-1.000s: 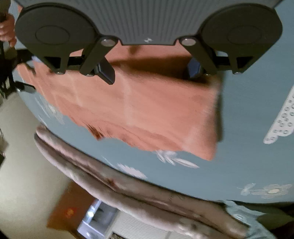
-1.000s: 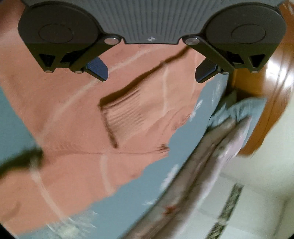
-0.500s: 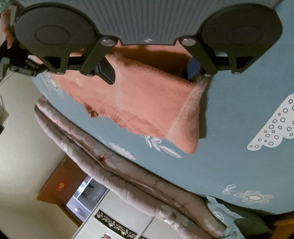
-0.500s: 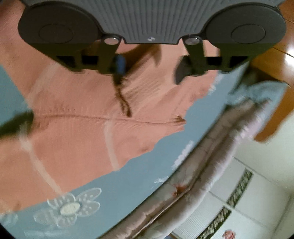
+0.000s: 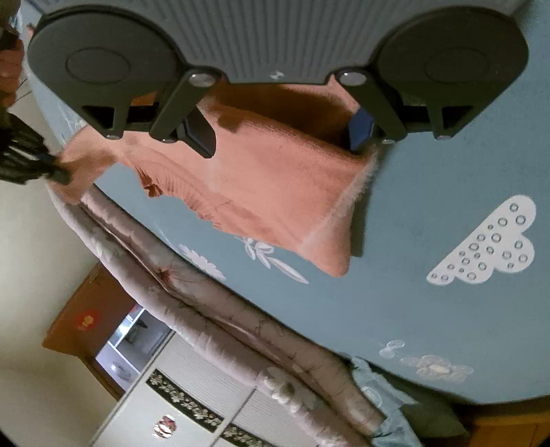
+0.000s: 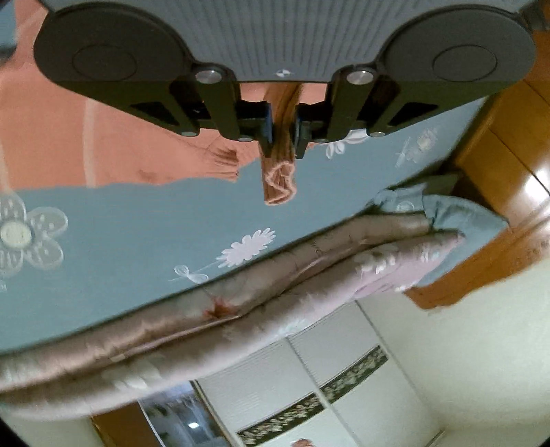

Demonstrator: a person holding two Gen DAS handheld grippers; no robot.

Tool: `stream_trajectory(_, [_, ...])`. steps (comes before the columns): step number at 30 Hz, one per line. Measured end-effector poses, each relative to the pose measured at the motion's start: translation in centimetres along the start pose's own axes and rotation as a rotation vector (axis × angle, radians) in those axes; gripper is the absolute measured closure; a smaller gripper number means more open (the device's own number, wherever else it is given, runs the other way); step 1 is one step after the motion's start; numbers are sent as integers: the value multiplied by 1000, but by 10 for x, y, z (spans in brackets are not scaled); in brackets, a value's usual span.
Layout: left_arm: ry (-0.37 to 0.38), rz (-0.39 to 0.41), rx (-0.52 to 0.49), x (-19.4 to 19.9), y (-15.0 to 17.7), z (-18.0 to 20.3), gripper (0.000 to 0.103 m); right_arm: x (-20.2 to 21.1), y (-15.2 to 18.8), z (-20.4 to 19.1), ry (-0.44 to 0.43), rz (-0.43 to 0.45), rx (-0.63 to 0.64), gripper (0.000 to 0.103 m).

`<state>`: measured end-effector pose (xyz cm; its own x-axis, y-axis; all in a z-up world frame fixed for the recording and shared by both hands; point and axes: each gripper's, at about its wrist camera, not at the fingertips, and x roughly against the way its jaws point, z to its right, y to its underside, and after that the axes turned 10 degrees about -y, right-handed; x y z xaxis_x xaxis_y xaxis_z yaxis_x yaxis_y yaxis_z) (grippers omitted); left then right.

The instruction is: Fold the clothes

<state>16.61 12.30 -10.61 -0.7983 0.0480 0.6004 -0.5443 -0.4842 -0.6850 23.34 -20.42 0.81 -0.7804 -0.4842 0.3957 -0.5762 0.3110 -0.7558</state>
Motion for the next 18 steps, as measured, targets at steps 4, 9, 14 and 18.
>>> stream_trajectory(4, [12, -44, -5, 9, -6, 6, 23, -29, 13, 31, 124, -86, 3, 89])
stream_trajectory(9, [60, -57, -84, 24, 2, 10, 17, -24, 30, 77, 169, -145, -146, 78])
stream_trajectory(14, [70, -83, -103, 19, 8, 11, 17, 6, 47, 93, 64, -140, -326, 42])
stream_trajectory(18, [58, -100, -97, 17, 11, 11, 17, 26, 45, 79, 165, -111, -233, 38])
